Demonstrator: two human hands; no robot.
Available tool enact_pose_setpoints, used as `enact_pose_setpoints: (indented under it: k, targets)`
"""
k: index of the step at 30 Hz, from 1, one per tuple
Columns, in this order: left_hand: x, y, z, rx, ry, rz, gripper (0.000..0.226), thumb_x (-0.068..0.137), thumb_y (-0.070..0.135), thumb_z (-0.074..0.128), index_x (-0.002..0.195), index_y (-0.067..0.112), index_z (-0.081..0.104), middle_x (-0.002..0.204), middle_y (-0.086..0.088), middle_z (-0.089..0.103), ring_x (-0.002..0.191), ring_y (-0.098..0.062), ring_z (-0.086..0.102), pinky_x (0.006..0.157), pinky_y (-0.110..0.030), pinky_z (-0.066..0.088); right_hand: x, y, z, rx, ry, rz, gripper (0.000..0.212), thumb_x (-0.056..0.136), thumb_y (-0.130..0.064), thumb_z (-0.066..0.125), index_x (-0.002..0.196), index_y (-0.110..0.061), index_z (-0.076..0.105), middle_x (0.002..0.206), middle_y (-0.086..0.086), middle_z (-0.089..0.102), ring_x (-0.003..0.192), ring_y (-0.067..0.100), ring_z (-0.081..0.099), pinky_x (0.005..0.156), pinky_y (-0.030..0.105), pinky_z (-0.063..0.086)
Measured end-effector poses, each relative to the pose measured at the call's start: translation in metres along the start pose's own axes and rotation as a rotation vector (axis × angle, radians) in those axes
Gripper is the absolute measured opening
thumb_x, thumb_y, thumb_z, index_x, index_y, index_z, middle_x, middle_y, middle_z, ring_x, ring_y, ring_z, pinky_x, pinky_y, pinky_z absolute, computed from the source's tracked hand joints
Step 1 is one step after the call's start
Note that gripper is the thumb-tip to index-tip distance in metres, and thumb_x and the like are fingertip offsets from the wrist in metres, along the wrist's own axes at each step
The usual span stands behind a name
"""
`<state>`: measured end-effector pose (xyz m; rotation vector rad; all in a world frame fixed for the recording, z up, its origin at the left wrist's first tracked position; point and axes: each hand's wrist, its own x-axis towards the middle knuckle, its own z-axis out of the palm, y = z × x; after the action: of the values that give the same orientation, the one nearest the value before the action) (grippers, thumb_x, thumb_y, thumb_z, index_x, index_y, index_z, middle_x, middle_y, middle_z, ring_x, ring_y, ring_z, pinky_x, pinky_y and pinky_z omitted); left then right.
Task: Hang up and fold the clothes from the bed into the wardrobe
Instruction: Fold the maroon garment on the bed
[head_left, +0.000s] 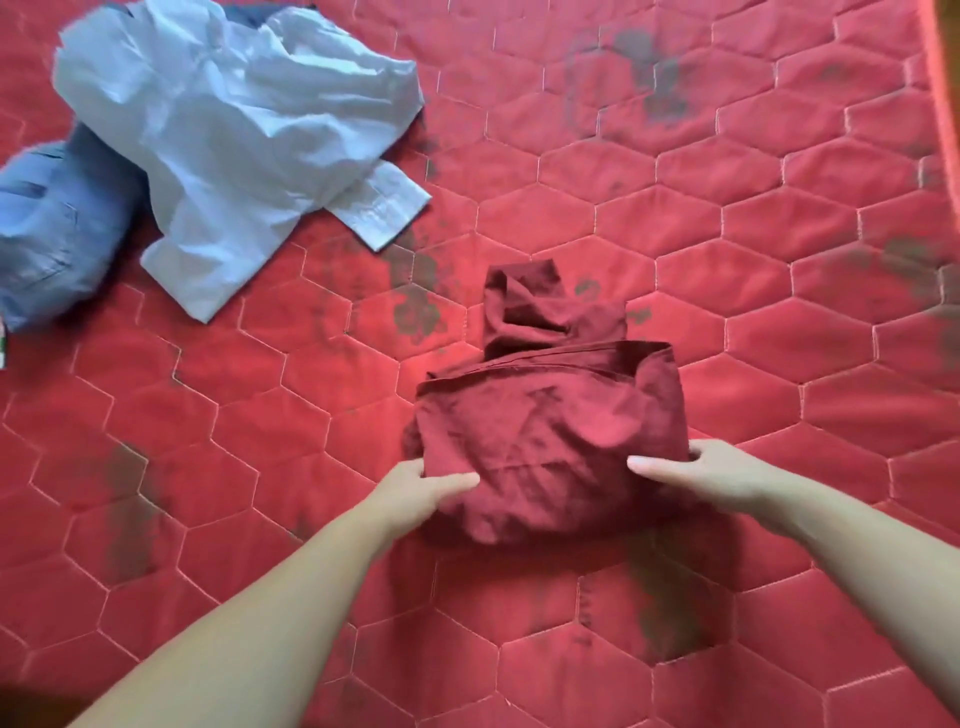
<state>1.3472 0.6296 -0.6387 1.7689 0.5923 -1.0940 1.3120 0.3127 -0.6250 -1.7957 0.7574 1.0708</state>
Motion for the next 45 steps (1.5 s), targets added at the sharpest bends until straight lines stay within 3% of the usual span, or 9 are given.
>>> enact_pose_setpoints:
  k: [4,10,15,18,22,29,34,41,45]
  targets:
    - [0.011,0.027,0.003,-0.347,0.116,0.011,0.031,0.080,0.020,0.077,0.108,0.010,0.070,0.096,-0.006,0.076,0.086,-0.021,0.072,0.074,-0.030,0.055,0.002,-0.024,-0.003,0.119,0.255,-0.211,0.050,0.068,-0.040,0.085,0.109,-0.027,0.060,0.101,-0.014,0.067,0.093,0.007,0.065,0.083,0.031,0.052]
    - [0.013,0.034,0.004,-0.485,0.049,-0.106,0.058,0.068,0.021,0.085,0.120,0.005,0.065,0.106,-0.012,0.073,0.093,-0.026,0.072,0.083,-0.036,0.057,0.001,-0.042,-0.001,0.281,0.152,-0.326,0.010,0.085,-0.015,0.072,0.094,-0.014,0.074,0.094,0.002,0.076,0.083,0.012,0.067,0.076,0.027,0.051]
    - [0.004,0.031,-0.016,-0.651,-0.005,0.016,0.020,0.073,0.010,0.069,0.092,0.012,0.074,0.088,-0.008,0.076,0.079,-0.020,0.071,0.068,-0.026,0.055,0.011,-0.061,-0.012,0.646,-0.008,-0.225,0.017,0.090,-0.015,0.063,0.104,-0.008,0.070,0.095,0.006,0.076,0.083,0.016,0.070,0.078,0.028,0.053]
    - [0.012,0.031,-0.020,-0.411,0.264,0.023,0.013,0.084,0.010,0.069,0.092,0.020,0.067,0.091,-0.002,0.070,0.065,-0.008,0.065,0.057,-0.020,0.047,0.037,-0.068,-0.013,0.234,0.296,-0.219,0.022,0.090,-0.028,0.065,0.106,-0.013,0.068,0.106,0.006,0.072,0.091,0.020,0.064,0.082,0.033,0.047]
    - [0.034,0.034,-0.027,0.265,0.664,0.276,0.053,0.076,0.018,0.070,0.124,0.030,0.052,0.118,0.001,0.055,0.103,-0.020,0.057,0.089,-0.033,0.046,0.051,-0.097,-0.006,-0.278,0.610,-0.462,0.055,0.082,-0.050,0.066,0.126,-0.019,0.055,0.123,0.004,0.059,0.116,0.023,0.054,0.101,0.043,0.042]
    - [0.065,0.103,-0.003,0.898,0.269,0.408,0.085,0.070,0.054,0.074,0.142,0.029,0.035,0.139,0.003,0.049,0.129,-0.023,0.045,0.105,-0.044,0.035,0.081,-0.160,0.007,-0.586,0.537,-0.603,0.053,0.087,-0.049,0.059,0.132,-0.023,0.051,0.131,0.002,0.054,0.123,0.024,0.049,0.103,0.043,0.037]
    - [0.064,0.104,0.000,0.933,0.295,0.484,0.048,0.077,0.046,0.071,0.117,0.027,0.052,0.107,0.002,0.066,0.105,-0.026,0.060,0.086,-0.036,0.040,0.078,-0.156,0.010,-0.662,0.579,-0.879,0.037,0.081,-0.048,0.067,0.109,-0.023,0.062,0.105,0.001,0.059,0.100,0.025,0.056,0.090,0.042,0.042]
    - [0.057,0.075,-0.008,0.952,0.456,1.043,0.019,0.059,0.023,0.067,0.077,0.015,0.066,0.080,-0.003,0.061,0.070,-0.029,0.058,0.063,-0.031,0.034,0.071,-0.134,0.006,-0.963,0.257,-1.060,0.031,0.070,-0.053,0.071,0.079,-0.027,0.057,0.067,-0.014,0.048,0.065,0.013,0.053,0.065,0.030,0.037]
    - [0.046,0.073,0.004,0.952,0.233,0.924,0.034,0.075,0.031,0.068,0.106,0.017,0.060,0.096,-0.002,0.064,0.086,-0.031,0.062,0.070,-0.037,0.046,0.053,-0.150,0.010,-0.834,-0.193,-0.763,0.024,0.074,-0.034,0.072,0.062,-0.019,0.057,0.052,-0.011,0.051,0.050,0.007,0.046,0.054,0.026,0.038]
